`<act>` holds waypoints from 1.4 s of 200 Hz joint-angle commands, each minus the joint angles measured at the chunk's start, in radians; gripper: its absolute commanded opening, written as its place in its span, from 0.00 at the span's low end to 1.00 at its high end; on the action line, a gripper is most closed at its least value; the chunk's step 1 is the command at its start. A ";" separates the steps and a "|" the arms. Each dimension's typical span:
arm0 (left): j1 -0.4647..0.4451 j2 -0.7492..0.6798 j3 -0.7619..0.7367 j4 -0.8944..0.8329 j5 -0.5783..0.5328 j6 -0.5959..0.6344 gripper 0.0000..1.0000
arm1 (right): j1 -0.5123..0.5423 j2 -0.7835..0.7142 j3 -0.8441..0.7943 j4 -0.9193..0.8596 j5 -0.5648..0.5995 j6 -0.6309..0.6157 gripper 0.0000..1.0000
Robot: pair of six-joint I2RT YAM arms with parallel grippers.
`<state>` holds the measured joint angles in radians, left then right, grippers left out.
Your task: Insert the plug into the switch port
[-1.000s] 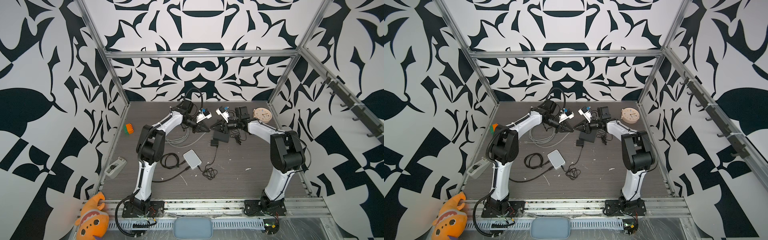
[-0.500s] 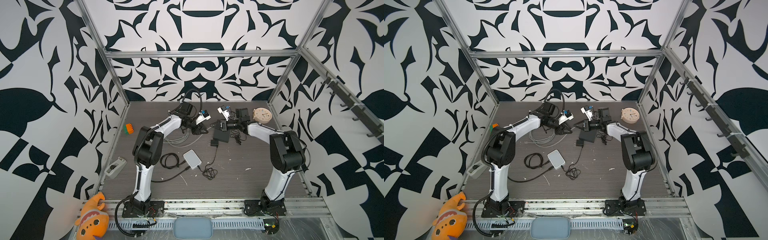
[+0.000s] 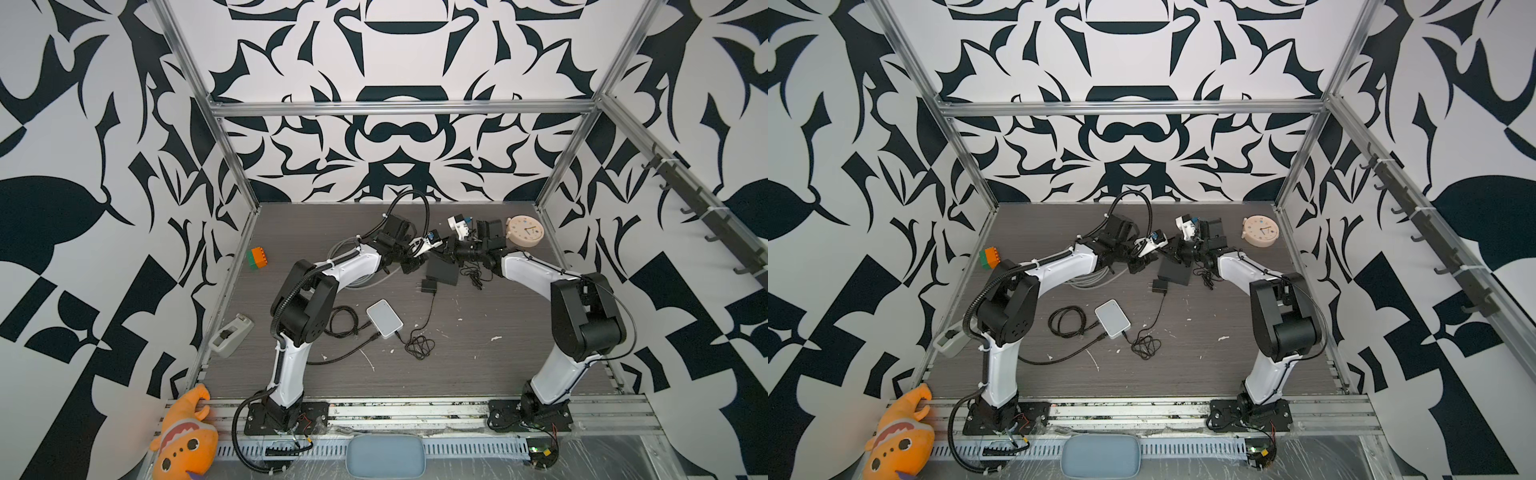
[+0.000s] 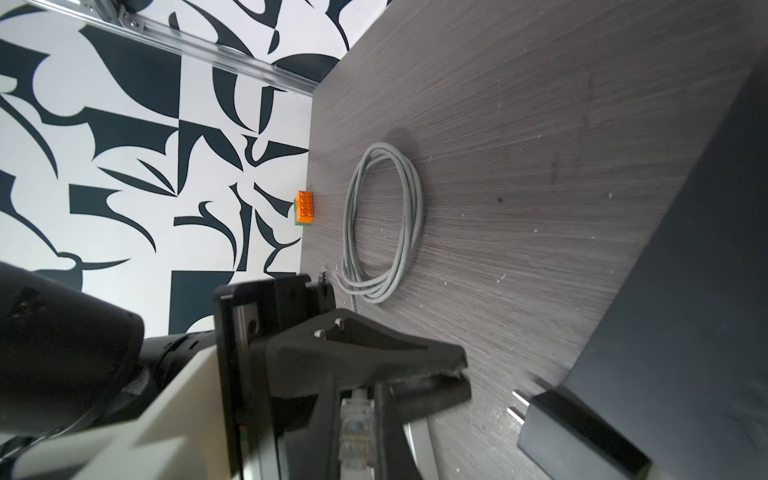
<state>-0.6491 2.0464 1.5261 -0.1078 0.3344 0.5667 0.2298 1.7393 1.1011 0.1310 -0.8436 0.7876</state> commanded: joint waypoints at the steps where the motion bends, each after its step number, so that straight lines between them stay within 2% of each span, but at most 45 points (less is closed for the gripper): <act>1: 0.003 -0.029 -0.021 0.011 0.011 -0.001 0.14 | 0.003 -0.034 0.003 -0.029 0.024 0.028 0.06; 14: 0.003 -0.033 -0.028 0.010 -0.008 -0.001 0.28 | 0.003 -0.032 0.005 -0.038 0.031 0.028 0.06; 26: 0.005 -0.041 -0.042 0.019 -0.027 0.001 0.35 | 0.003 -0.029 0.006 -0.040 0.036 0.033 0.06; 54: 0.011 -0.056 -0.062 0.049 -0.040 -0.018 0.38 | 0.003 -0.023 0.014 -0.078 0.058 0.029 0.06; 72: 0.011 -0.054 -0.060 0.055 -0.044 -0.018 0.36 | 0.003 -0.023 0.012 -0.082 0.071 0.033 0.06; 86: 0.011 -0.051 -0.056 0.057 -0.045 -0.023 0.27 | 0.003 -0.024 0.011 -0.094 0.081 0.030 0.06; 111: 0.014 -0.053 -0.050 0.046 0.004 -0.019 0.00 | 0.005 -0.023 0.009 -0.111 0.092 0.024 0.07; 132: 0.031 -0.062 -0.033 -0.031 0.138 -0.004 0.00 | 0.003 -0.024 0.025 -0.122 0.068 -0.013 0.12; 143: 0.050 -0.061 -0.013 -0.096 0.230 0.005 0.00 | -0.006 -0.037 0.052 -0.170 0.034 -0.126 0.20; 150: 0.065 -0.059 0.006 -0.154 0.285 0.021 0.00 | -0.018 -0.050 0.085 -0.224 0.015 -0.216 0.30; 154: 0.072 -0.056 0.016 -0.188 0.306 0.026 0.00 | -0.028 -0.059 0.098 -0.263 0.005 -0.321 0.36; 166: 0.093 -0.045 0.050 -0.291 0.371 0.059 0.00 | -0.059 -0.077 0.120 -0.327 -0.023 -0.510 0.39; 176: 0.104 -0.031 0.081 -0.357 0.406 0.081 0.00 | -0.095 -0.085 0.118 -0.320 -0.081 -0.614 0.40; 199: 0.117 0.016 0.168 -0.520 0.449 0.133 0.00 | -0.145 -0.084 0.061 -0.169 -0.241 -0.710 0.40; 219: 0.121 0.060 0.236 -0.627 0.481 0.163 0.00 | -0.129 -0.050 0.058 -0.157 -0.344 -0.823 0.40; 252: 0.126 0.095 0.285 -0.702 0.508 0.181 0.00 | -0.071 -0.031 0.051 -0.167 -0.374 -0.953 0.42; 280: 0.126 0.098 0.290 -0.702 0.506 0.182 0.00 | -0.042 -0.012 0.063 -0.087 -0.351 -0.878 0.44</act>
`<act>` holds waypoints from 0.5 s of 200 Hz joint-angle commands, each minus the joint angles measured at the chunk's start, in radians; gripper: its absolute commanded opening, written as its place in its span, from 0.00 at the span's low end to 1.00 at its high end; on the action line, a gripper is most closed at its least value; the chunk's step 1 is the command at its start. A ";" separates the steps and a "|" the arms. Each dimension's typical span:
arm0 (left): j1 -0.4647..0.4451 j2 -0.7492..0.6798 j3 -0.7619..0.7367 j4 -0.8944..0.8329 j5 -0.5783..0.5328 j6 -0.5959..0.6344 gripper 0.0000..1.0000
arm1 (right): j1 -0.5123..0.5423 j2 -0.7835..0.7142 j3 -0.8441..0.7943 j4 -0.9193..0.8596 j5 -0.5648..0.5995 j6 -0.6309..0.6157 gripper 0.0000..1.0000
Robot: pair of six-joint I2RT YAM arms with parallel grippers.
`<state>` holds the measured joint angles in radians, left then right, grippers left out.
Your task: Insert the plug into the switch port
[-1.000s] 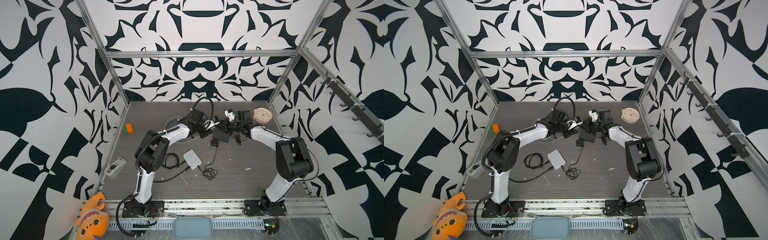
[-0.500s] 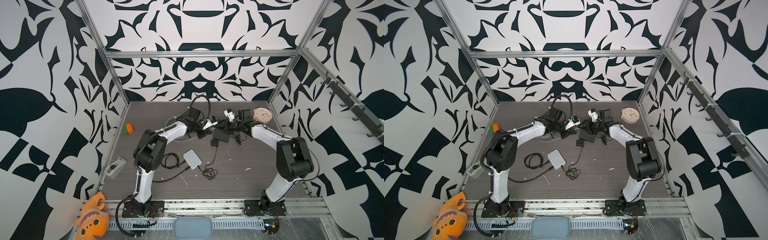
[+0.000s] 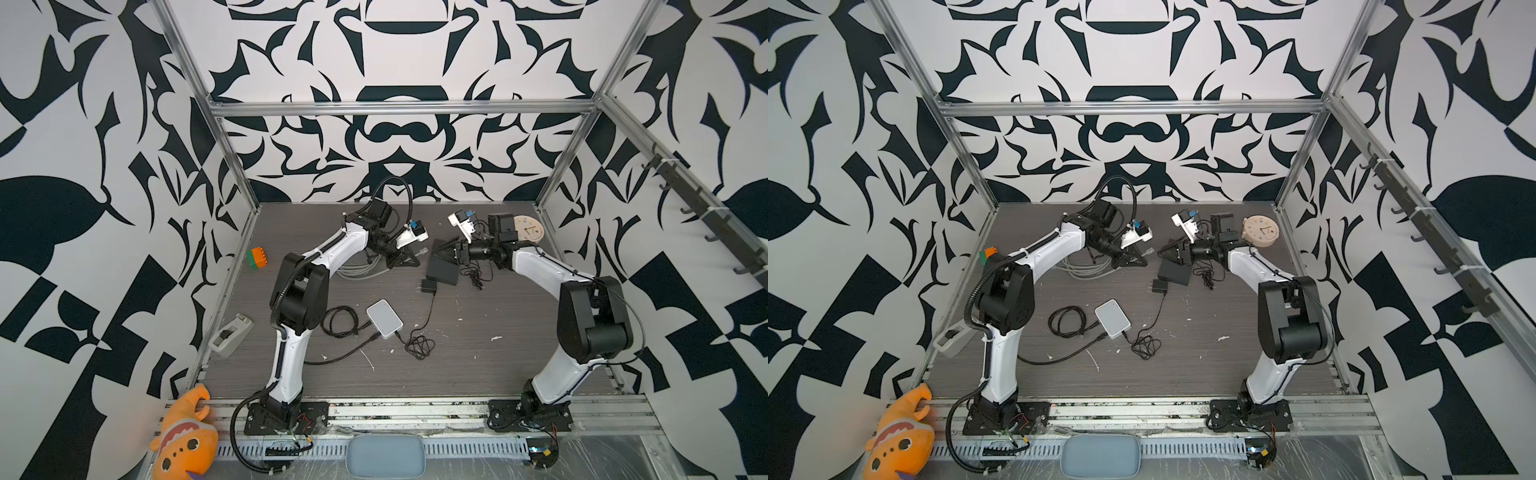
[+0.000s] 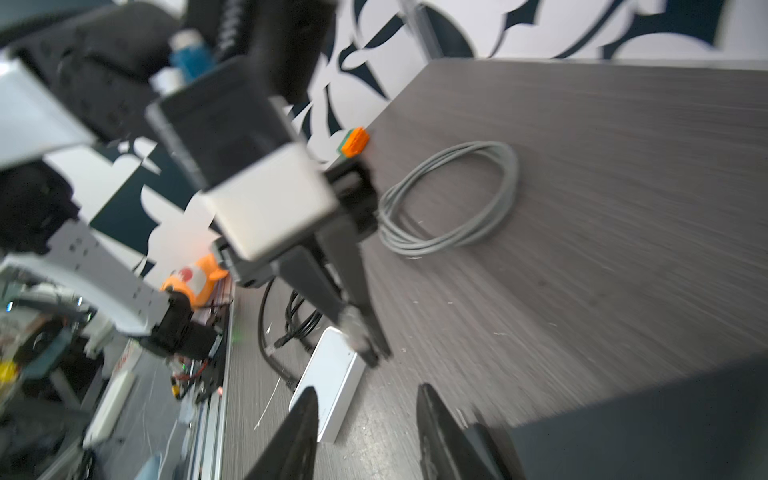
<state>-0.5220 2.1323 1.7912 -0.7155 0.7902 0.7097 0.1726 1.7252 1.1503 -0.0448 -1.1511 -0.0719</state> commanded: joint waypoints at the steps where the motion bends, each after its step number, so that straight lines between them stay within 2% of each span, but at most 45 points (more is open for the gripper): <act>1: -0.001 0.012 0.025 -0.094 0.049 0.039 0.00 | 0.016 0.005 0.015 0.090 -0.043 -0.014 0.44; 38: -0.001 0.000 0.013 -0.086 0.043 0.031 0.00 | 0.016 0.027 0.069 -0.007 -0.012 -0.005 0.43; 58: -0.001 -0.013 0.000 -0.070 0.046 0.027 0.00 | 0.016 0.030 0.080 -0.012 0.013 0.045 0.42; 73: -0.001 -0.021 -0.008 -0.065 0.044 0.025 0.00 | 0.016 0.030 0.076 0.028 0.026 0.126 0.40; 100: -0.001 -0.035 -0.028 -0.042 0.027 0.018 0.00 | 0.018 0.029 0.047 0.202 0.034 0.395 0.37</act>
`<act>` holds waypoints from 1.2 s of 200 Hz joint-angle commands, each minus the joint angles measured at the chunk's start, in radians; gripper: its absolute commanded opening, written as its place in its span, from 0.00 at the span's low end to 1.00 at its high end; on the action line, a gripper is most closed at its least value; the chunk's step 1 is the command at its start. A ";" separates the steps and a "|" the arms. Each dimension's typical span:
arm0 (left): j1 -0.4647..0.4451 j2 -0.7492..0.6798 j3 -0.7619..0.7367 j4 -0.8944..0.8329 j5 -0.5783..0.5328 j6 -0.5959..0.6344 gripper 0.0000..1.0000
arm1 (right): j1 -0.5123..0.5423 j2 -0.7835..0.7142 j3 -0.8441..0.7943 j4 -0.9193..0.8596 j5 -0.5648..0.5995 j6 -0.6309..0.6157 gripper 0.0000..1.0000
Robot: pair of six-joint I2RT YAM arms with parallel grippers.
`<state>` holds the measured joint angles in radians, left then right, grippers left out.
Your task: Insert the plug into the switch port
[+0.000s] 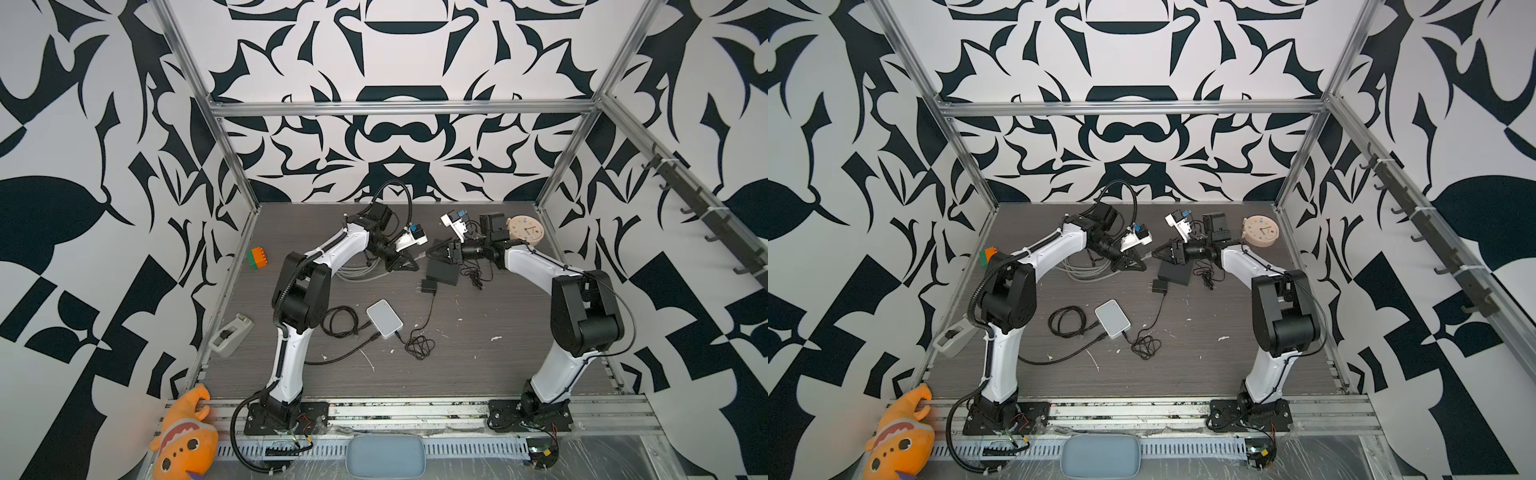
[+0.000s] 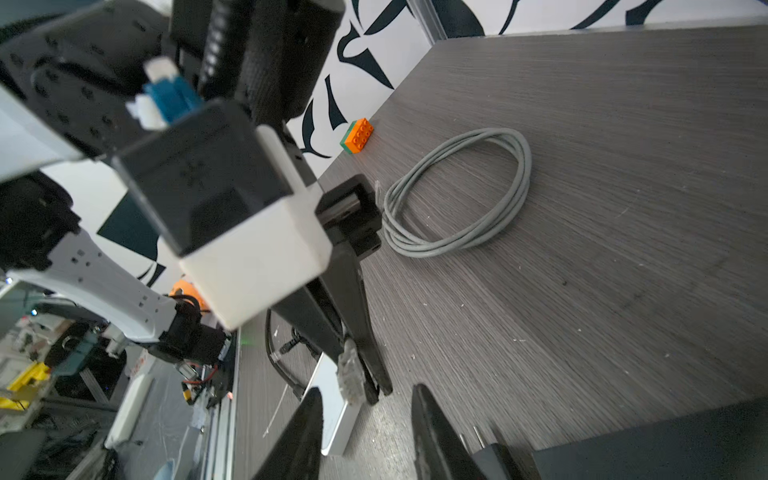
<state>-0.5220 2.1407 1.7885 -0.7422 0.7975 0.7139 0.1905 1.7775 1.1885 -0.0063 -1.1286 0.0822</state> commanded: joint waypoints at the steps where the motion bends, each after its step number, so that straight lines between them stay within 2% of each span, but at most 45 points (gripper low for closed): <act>1: -0.001 -0.045 -0.026 -0.015 0.018 0.013 0.00 | 0.001 -0.024 0.008 0.167 0.014 0.247 0.37; 16: -0.001 -0.051 -0.035 -0.004 0.017 0.011 0.00 | 0.007 -0.035 0.002 0.162 0.038 0.275 0.38; 69: -0.003 -0.060 -0.049 0.018 0.004 0.003 0.00 | 0.030 -0.019 0.047 -0.025 0.102 0.251 0.38; 111: -0.034 -0.071 -0.070 0.074 -0.187 -0.006 0.00 | 0.034 -0.017 0.033 0.021 0.156 0.524 0.37; 133: -0.042 -0.076 -0.070 0.079 -0.222 -0.002 0.00 | 0.038 -0.030 -0.021 0.111 0.194 0.661 0.37; 180: -0.049 -0.081 -0.074 0.093 -0.240 0.001 0.00 | 0.047 -0.050 -0.067 0.049 0.266 0.684 0.35; 240: -0.073 -0.050 -0.057 0.081 -0.309 0.018 0.00 | 0.055 -0.085 -0.154 0.122 0.295 0.746 0.35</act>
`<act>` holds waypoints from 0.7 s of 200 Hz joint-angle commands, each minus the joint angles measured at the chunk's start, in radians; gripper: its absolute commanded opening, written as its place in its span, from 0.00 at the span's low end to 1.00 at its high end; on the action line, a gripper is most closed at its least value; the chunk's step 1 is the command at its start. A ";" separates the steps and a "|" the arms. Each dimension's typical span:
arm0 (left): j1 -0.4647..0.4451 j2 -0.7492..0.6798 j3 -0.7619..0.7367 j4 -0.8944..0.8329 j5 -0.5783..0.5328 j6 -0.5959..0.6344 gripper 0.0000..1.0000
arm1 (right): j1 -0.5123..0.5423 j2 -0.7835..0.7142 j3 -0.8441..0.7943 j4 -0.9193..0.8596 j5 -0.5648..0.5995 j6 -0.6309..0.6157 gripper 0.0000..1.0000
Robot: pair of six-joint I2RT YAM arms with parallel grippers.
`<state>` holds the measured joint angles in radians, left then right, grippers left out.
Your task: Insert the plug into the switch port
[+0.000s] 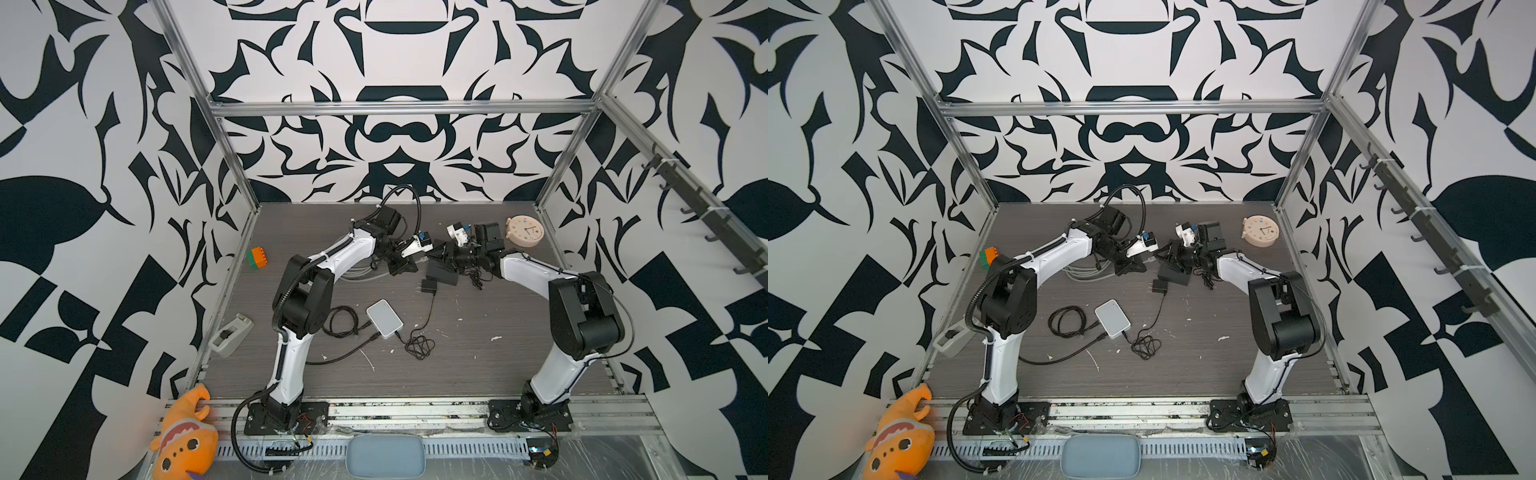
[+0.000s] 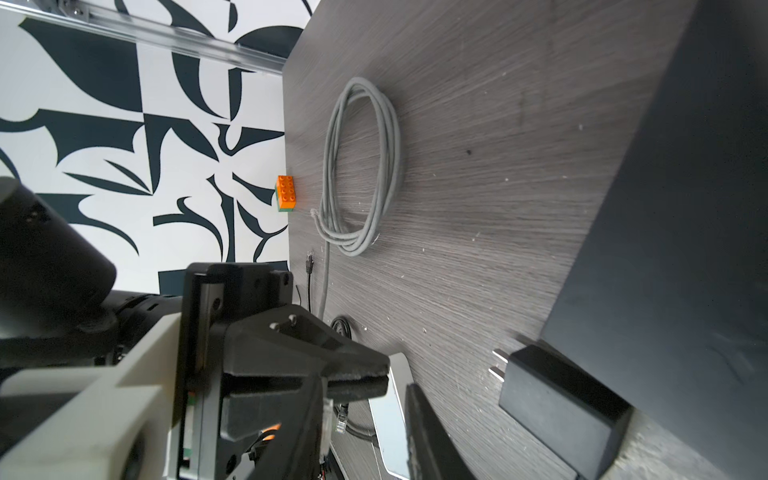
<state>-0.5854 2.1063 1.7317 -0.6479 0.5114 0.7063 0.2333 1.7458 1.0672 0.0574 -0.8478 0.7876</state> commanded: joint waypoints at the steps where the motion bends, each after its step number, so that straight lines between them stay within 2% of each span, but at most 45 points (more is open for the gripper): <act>1: -0.010 -0.016 0.001 -0.016 -0.023 0.025 0.00 | 0.013 -0.053 -0.035 0.063 0.015 0.043 0.35; 51: -0.014 -0.011 0.000 -0.023 -0.031 0.030 0.00 | 0.014 -0.069 -0.057 0.145 0.041 0.112 0.35; 109: -0.014 -0.014 -0.007 -0.035 0.030 0.031 0.00 | 0.014 -0.087 -0.073 0.180 0.037 0.104 0.35; 140: -0.014 -0.012 -0.011 -0.031 0.029 0.029 0.00 | 0.014 -0.095 -0.080 0.192 0.020 0.110 0.34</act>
<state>-0.5961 2.1063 1.7317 -0.6506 0.5037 0.7116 0.2420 1.7012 0.9897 0.1951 -0.8082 0.8925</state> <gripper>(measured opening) 0.078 0.345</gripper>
